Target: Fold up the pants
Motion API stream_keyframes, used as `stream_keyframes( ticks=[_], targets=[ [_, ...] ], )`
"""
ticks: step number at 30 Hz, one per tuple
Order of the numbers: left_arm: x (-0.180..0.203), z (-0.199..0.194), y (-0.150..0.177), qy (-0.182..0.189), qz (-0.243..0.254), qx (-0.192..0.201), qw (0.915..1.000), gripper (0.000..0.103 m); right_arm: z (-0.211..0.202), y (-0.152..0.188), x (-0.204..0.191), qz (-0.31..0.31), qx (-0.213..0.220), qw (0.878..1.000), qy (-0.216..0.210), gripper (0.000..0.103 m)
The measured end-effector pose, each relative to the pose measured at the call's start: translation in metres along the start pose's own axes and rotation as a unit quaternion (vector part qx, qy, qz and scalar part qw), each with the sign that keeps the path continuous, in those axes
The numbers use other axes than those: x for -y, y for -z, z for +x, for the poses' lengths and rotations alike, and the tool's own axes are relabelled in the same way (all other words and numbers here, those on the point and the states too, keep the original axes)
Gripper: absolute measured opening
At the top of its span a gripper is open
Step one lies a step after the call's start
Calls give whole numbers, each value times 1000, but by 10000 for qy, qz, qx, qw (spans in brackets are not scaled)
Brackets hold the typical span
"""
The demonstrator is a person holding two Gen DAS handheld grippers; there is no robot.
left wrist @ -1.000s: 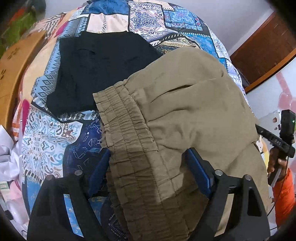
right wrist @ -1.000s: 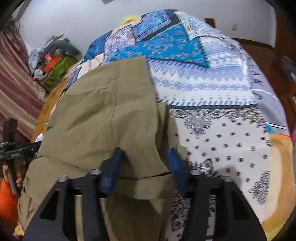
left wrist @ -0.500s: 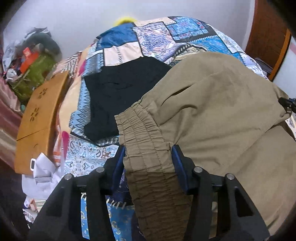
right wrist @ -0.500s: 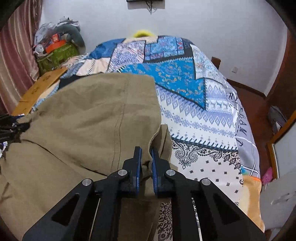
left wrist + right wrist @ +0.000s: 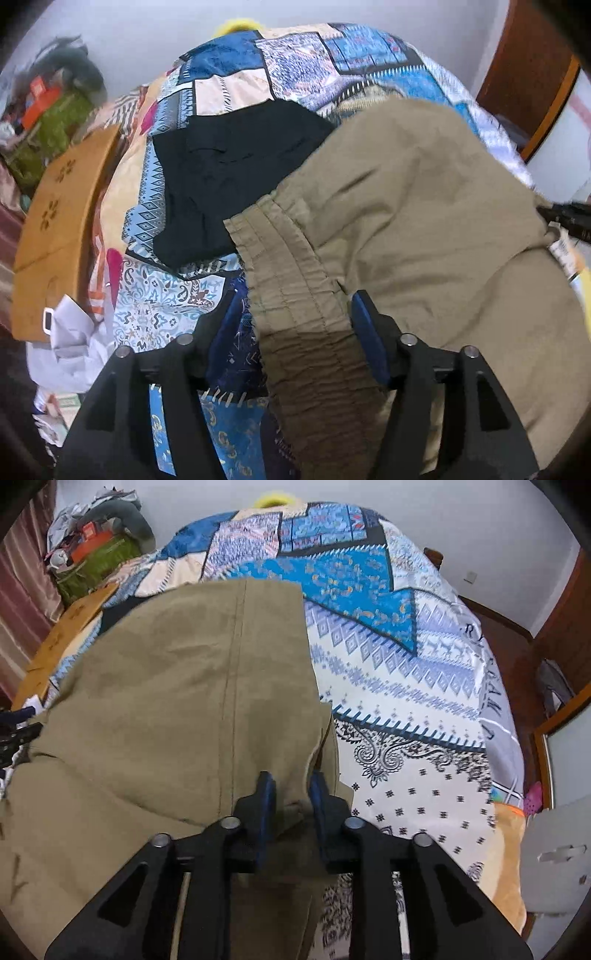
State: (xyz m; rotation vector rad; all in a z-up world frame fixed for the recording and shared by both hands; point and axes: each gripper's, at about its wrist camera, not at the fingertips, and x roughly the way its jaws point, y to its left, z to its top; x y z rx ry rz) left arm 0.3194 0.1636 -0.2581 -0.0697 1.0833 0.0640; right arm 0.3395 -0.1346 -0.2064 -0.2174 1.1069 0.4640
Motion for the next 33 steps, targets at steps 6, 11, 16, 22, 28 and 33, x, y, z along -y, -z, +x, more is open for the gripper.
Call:
stream_keyframes(
  ticks=[6, 11, 16, 22, 28, 33],
  targets=[
    [-22, -18, -24, -39, -353, 413, 9985, 85, -47, -16, -8, -16, 777, 9968, -210, 52],
    [-43, 9, -50, -113, -573, 202, 9981, 87, -56, -51, -14, -20, 1234, 9915, -413, 65],
    [-55, 58, -61, 94, -894, -346, 9954, 87, -34, -86, -17, -278, 1213, 9915, -380, 66],
    [-60, 108, -61, 439, -1236, -849, 9877, 88, 18, -118, -14, -223, 971, 9945, -319, 65],
    [-52, 115, -61, 589, -947, -841, 9902, 81, 81, -140, -9, -60, 609, 9980, -162, 65],
    [-41, 111, -63, 502, -753, -719, 9933, 59, 106, -149, 1, 488, 611, 9959, -447, 46]
  ],
)
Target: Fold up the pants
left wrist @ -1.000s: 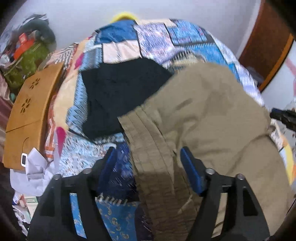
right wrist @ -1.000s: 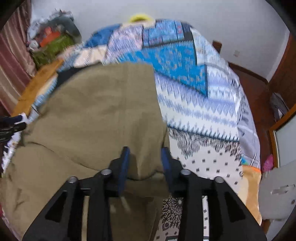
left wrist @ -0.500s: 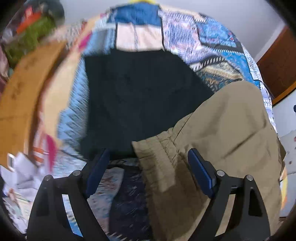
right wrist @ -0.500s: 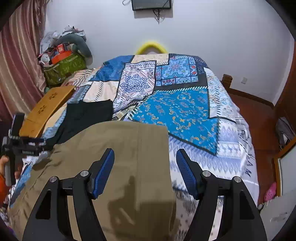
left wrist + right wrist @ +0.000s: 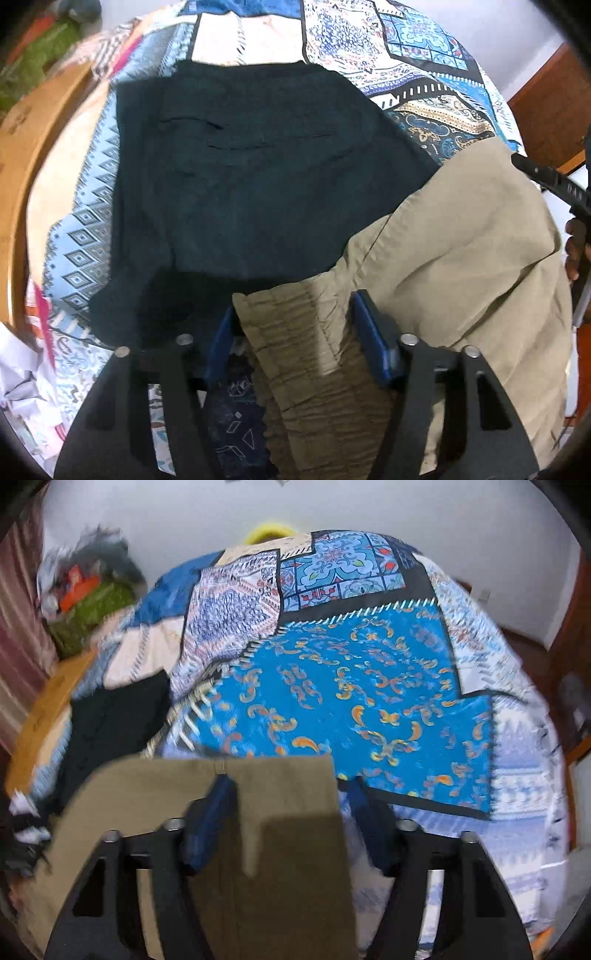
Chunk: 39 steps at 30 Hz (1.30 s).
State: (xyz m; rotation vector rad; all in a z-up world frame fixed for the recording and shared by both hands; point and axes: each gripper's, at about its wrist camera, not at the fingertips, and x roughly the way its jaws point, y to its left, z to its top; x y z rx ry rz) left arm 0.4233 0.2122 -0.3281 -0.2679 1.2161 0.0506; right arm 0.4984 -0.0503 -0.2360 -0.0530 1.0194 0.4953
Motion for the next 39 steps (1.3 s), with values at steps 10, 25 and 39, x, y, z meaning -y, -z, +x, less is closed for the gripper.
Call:
stream_keyframes(
  ticks=[10, 25, 39],
  targets=[
    [29, -54, 1, -1255, 711, 1052, 9839, 48, -43, 4, -1, 39, 446, 9985, 320, 11],
    [81, -201, 17, -909, 1040, 2406, 9608, 46, -250, 9, -15, -6, 2221, 9748, 195, 11],
    [91, -217, 142, -693, 1586, 2457, 9538, 46, -289, 171, -8, 247, 1951, 9804, 83, 11]
  ],
)
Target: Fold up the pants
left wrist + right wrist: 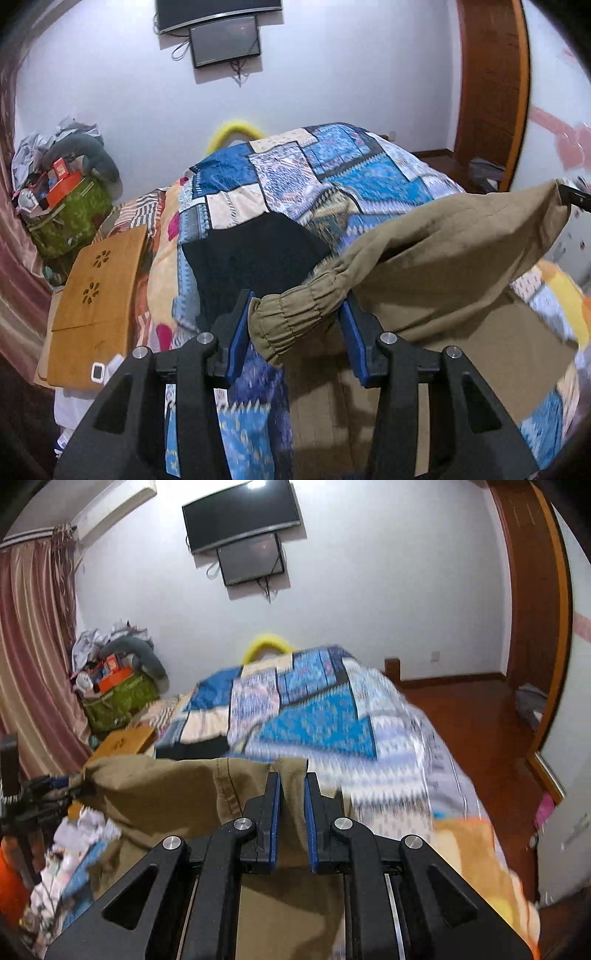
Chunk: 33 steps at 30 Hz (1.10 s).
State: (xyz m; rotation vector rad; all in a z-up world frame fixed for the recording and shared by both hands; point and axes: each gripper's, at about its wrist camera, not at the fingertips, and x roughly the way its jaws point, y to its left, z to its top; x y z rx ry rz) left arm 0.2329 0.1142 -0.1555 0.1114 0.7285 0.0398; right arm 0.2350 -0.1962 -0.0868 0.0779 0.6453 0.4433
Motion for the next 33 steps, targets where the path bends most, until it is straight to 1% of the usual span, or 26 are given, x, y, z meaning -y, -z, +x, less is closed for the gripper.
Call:
stream_keyframes(
  ticks=[2, 5, 9, 12, 14, 16, 19, 20, 21, 22, 24, 26, 27, 28, 29, 30, 31, 33],
  targets=[
    [3, -3, 14, -32, 95, -17, 9999, 46, -7, 15, -2, -4, -115, 9999, -25, 11],
    [8, -6, 37, -98, 190, -154, 9997, 46, -14, 42, -4, -37, -324, 9995, -50, 11],
    [7, -10, 61, -20, 48, -334, 9994, 46, -18, 77, -4, 99, -602, 9981, -81, 11],
    [6, -9, 76, 29, -36, -524, 9986, 47, -18, 95, -4, 162, -802, 9966, -21, 12],
    [7, -9, 86, -7, -55, -631, 9980, 47, -16, 106, -5, 157, -1063, 9942, 20, 15],
    [10, -11, 94, -103, -52, -687, 9976, 47, -18, 119, -7, 94, -1239, 9922, 89, 15],
    [13, -17, 101, -274, -30, -708, 9971, 47, -24, 127, -9, 3, -1322, 9909, 235, 18],
    [15, -23, 104, -340, 10, -667, 9972, 47, -26, 128, -8, 39, -1354, 9905, 232, 21],
    [15, -28, 105, -360, 32, -646, 9973, 47, -30, 128, -6, 165, -1394, 9898, 223, 27],
    [14, -31, 106, -365, 33, -638, 9973, 47, -33, 127, -6, 266, -1371, 9900, 205, 29],
    [14, -42, 105, -373, 14, -610, 9974, 48, -44, 124, -9, 317, -1227, 9918, 156, 30],
    [14, -48, 100, -389, 62, -576, 9976, 52, -52, 122, -18, 222, -1072, 9939, 145, 36],
    [17, -52, 96, -395, 122, -530, 9977, 60, -55, 119, -24, 142, -996, 9948, 142, 41],
    [19, -55, 91, -393, 171, -494, 9979, 72, -56, 116, -31, 27, -909, 9958, 118, 45],
    [21, -56, 88, -388, 202, -473, 9979, 79, -58, 110, -40, -130, -813, 9966, 36, 46],
    [25, -58, 83, -329, 267, -428, 9982, 90, -58, 106, -47, -241, -769, 9967, -52, 49],
    [29, -58, 80, -278, 311, -418, 9983, 95, -56, 104, -52, -316, -755, 9966, -108, 53],
    [41, -56, 75, -156, 550, -459, 9973, 96, -49, 98, -68, -547, -737, 9954, -265, 59]
  ],
)
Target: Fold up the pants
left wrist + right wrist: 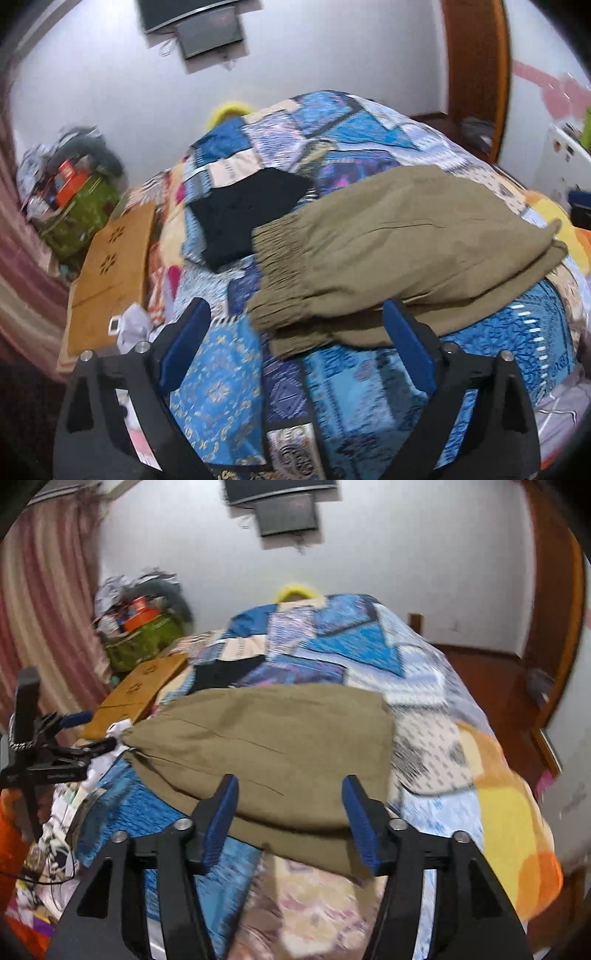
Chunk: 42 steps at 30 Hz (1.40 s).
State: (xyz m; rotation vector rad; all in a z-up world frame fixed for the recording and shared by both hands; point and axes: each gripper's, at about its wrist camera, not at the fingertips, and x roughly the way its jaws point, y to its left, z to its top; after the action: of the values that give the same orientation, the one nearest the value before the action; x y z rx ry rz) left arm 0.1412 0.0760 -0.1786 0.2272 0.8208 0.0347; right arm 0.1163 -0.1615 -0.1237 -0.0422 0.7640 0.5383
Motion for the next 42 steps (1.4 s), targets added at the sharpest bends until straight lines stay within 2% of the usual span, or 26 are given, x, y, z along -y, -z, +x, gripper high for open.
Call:
stream_keyframes(
  ticks=[4, 6, 11, 15, 18, 20, 23, 25, 26, 28, 30, 32, 42],
  targets=[
    [28, 12, -5, -72, 650, -134, 9978, 96, 24, -6, -20, -351, -153, 9991, -191, 64],
    [43, 22, -4, 57, 1009, -187, 9947, 96, 37, -5, -28, -526, -267, 9980, -213, 65],
    [65, 42, -6, 72, 1570, -239, 9873, 96, 65, 4, -38, -717, -683, 9944, -362, 65],
    [75, 45, -14, 275, 1751, -131, 9841, 96, 79, 8, -45, -872, -848, 9919, -371, 65],
    [75, 41, -25, 460, 1693, 15, 9845, 96, 86, 8, -50, -954, -933, 9902, -421, 65],
    [74, 39, -30, 556, 1617, 52, 9853, 92, 90, 7, -54, -1030, -943, 9892, -441, 65],
    [71, 37, -35, 804, 1532, 21, 9849, 69, 90, 3, -55, -1034, -829, 9899, -509, 62],
    [73, 36, -33, 853, 1585, -3, 9837, 47, 88, 0, -55, -998, -749, 9907, -549, 41],
    [75, 35, -30, 849, 1612, 1, 9833, 42, 87, -2, -54, -953, -721, 9910, -597, 38],
    [79, 32, -25, 743, 1672, 84, 9831, 31, 84, -4, -54, -911, -662, 9914, -672, 22],
    [84, 25, -21, 508, 1708, 244, 9837, 27, 78, -3, -59, -967, -573, 9911, -707, 14],
    [84, 20, -19, 461, 1628, 299, 9851, 22, 72, -1, -66, -1085, -480, 9907, -667, 11],
    [81, 15, -1, 841, 1308, 86, 9878, 22, 66, 12, -65, -841, -621, 9911, -819, 11]
  ],
)
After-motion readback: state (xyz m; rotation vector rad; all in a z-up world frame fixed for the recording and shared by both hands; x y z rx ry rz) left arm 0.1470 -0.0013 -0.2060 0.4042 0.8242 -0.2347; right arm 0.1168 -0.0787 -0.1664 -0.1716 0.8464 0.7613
